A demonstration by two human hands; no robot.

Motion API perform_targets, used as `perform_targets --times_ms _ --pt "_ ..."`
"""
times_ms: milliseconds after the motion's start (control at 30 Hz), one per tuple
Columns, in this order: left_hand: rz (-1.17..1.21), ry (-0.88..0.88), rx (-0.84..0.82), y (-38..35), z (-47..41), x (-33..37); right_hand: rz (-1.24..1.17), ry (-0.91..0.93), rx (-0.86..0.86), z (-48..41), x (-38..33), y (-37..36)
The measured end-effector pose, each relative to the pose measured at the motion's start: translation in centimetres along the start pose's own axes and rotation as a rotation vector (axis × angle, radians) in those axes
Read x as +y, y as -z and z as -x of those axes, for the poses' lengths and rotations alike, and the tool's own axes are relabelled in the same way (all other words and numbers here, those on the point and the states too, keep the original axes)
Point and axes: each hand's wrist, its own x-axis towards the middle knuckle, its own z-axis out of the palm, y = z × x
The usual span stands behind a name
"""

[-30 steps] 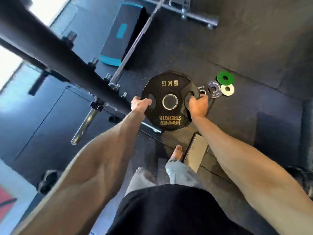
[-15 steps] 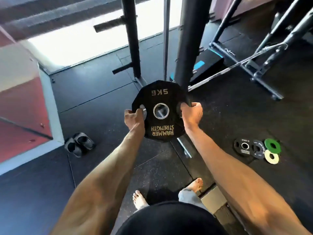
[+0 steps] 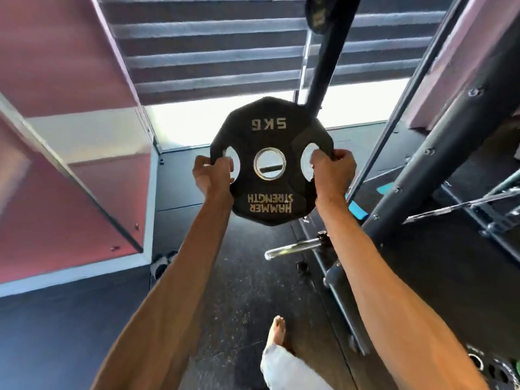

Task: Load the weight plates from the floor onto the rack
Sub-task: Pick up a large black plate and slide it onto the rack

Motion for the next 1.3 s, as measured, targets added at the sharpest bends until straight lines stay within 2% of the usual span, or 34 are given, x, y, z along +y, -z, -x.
perform_targets --times_ms 167,367,600,833,1300 --pt "0.129 -0.049 -0.071 -2.0 -6.1 5.2 -0.077 0.09 -0.004 -4.6 -3.0 -6.1" --pt "0.158 -0.196 -0.124 -7.5 -13.8 10.4 -0.111 0.184 0.032 -12.4 -6.6 -12.8" --pt "0.224 -0.221 -0.21 -14.7 -22.3 16.3 -0.125 0.292 0.06 -21.1 -11.6 -19.8" --pt "0.233 -0.246 -0.288 -20.7 -30.9 19.7 -0.193 0.328 0.119 -27.7 -13.3 -25.8" --pt "0.21 -0.129 -0.623 -36.3 -49.1 22.9 -0.15 0.337 0.48 -40.6 -13.3 -38.1"
